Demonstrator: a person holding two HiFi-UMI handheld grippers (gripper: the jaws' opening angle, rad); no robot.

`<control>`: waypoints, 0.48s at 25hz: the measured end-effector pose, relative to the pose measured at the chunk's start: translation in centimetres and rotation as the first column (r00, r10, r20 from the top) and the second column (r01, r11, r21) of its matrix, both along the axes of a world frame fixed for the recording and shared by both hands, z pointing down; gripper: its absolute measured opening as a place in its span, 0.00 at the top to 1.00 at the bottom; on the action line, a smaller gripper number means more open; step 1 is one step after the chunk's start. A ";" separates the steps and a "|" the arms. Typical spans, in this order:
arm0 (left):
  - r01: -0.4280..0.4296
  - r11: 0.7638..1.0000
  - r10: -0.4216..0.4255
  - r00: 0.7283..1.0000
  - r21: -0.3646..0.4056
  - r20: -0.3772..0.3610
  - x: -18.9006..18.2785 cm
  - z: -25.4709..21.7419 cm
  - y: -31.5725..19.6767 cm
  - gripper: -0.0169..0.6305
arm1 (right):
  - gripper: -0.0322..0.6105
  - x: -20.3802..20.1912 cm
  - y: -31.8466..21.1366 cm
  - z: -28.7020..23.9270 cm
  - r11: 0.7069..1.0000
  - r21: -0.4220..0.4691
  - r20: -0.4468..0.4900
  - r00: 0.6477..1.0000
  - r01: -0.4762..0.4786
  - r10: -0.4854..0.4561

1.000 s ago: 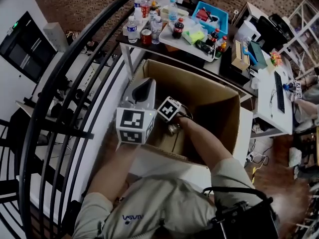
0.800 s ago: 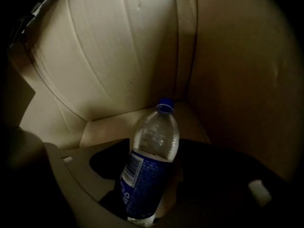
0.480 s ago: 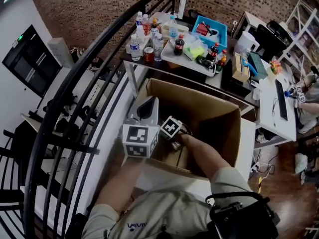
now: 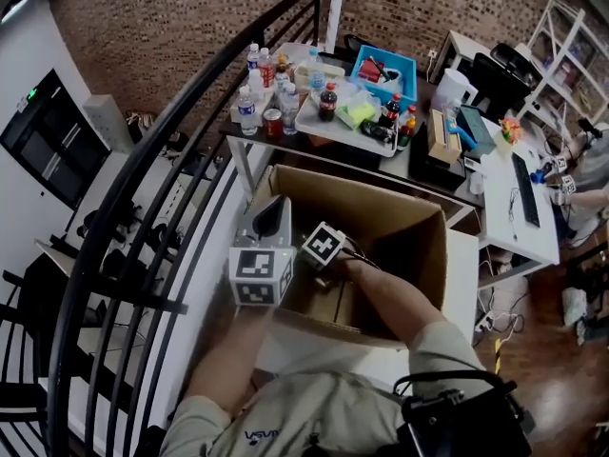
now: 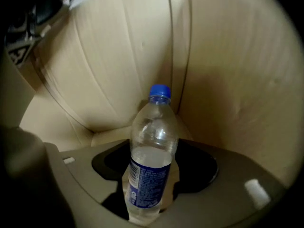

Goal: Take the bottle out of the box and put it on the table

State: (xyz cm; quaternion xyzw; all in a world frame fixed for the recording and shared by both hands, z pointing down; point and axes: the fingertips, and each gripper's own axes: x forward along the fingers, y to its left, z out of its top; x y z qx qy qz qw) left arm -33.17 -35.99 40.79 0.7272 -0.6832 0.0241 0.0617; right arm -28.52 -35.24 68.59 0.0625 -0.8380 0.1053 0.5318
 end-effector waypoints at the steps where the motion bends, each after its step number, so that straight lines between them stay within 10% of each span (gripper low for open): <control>1: 0.001 1.000 -0.001 1.000 0.001 0.000 -0.1 0.0 0.0 0.97 | 0.51 0.0 -0.3 -0.9 1.000 0.009 0.017 1.000 -0.016 0.016; 12: -0.018 1.000 0.017 0.999 0.005 0.043 0.3 -0.3 -0.2 0.97 | 0.53 1.0 -3.0 -12.1 0.961 0.140 0.340 0.923 -0.237 0.179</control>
